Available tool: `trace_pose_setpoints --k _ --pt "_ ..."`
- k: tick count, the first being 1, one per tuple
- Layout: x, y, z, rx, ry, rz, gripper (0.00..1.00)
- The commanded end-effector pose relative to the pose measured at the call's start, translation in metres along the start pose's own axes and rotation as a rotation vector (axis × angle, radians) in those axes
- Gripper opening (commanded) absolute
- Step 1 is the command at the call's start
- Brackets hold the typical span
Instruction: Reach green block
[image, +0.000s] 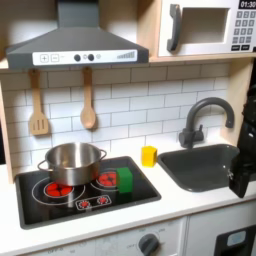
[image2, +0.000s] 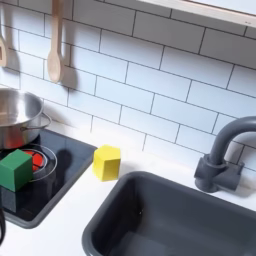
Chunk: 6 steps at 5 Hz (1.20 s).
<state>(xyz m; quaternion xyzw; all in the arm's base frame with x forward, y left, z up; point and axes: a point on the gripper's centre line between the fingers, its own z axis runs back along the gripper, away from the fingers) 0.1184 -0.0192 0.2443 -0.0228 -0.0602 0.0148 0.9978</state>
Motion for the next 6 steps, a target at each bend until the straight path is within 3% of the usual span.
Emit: trace_pose_setpoints --k 1,3,6 --pt "0.000 0.000 0.000 -0.001 0.000 0.000 1.00" --pt "0.026 0.022 -0.009 0.014 0.011 0.008 1.00" --pt "0.072 0.056 -0.009 0.028 -0.045 0.010 1.00"
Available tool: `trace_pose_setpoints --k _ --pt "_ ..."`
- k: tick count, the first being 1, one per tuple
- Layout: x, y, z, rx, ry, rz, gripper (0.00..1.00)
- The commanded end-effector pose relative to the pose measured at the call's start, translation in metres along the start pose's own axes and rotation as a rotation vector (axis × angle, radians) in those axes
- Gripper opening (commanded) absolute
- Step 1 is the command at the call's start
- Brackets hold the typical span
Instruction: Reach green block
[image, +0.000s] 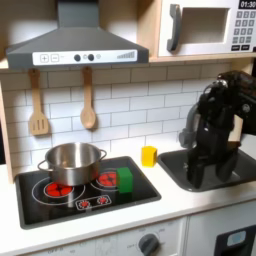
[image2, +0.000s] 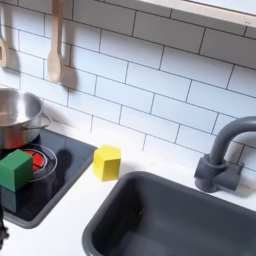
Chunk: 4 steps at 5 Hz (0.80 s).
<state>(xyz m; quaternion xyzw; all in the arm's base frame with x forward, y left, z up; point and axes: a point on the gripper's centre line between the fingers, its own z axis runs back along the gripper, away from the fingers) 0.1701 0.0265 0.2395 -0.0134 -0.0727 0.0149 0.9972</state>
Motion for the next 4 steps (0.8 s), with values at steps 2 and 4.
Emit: trace_pose_setpoints --k 2,4 --pt "0.055 0.023 -0.008 0.006 -0.033 0.024 1.00" --pt "0.088 0.030 -0.019 0.005 -0.035 0.023 1.00"
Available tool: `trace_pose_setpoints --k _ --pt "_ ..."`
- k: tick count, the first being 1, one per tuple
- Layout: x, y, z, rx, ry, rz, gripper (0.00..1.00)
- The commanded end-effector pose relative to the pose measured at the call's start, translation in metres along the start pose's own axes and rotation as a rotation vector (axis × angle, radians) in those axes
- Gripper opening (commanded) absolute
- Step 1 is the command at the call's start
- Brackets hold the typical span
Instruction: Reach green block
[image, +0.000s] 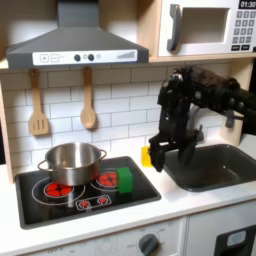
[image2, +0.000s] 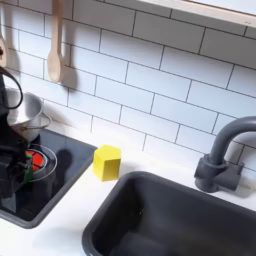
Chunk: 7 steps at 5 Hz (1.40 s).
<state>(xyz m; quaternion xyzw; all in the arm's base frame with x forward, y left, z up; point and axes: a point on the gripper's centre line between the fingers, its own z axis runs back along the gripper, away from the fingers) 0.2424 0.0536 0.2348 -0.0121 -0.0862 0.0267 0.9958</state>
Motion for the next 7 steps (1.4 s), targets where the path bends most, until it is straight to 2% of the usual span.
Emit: trace_pose_setpoints --k 1,2,4,6,7 --pt "0.032 0.012 -0.012 0.004 -0.011 -0.001 1.00" --pt "0.044 0.027 -0.021 0.014 -0.014 0.011 1.00" --pt "0.062 0.044 -0.034 0.007 -0.016 0.016 1.00" --pt "0.070 0.043 -0.052 -0.014 0.012 -0.034 1.00" --pt "0.078 0.045 -0.058 -0.010 0.017 -0.028 1.00"
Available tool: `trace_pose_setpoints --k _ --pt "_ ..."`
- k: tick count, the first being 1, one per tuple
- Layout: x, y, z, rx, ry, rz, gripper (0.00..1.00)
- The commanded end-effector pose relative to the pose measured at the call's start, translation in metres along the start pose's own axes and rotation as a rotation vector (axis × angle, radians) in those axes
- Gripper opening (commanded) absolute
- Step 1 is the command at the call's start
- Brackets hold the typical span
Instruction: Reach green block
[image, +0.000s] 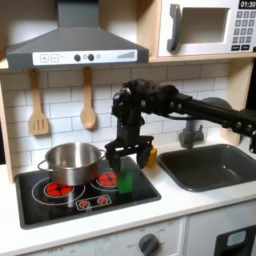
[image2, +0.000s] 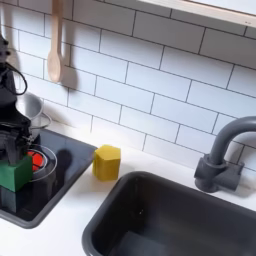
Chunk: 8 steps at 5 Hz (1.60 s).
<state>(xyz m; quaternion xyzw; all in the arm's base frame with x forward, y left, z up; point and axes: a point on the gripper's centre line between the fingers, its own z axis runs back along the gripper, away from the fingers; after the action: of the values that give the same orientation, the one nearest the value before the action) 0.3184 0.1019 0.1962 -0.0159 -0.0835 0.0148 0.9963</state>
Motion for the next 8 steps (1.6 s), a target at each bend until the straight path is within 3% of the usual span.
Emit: trace_pose_setpoints --k 1,5,8 --pt "0.008 0.002 -0.017 -0.009 0.031 0.003 1.00" --pt "0.012 -0.004 -0.042 -0.008 0.075 -0.021 1.00" --pt "0.011 0.003 -0.061 0.005 0.124 -0.007 1.00"
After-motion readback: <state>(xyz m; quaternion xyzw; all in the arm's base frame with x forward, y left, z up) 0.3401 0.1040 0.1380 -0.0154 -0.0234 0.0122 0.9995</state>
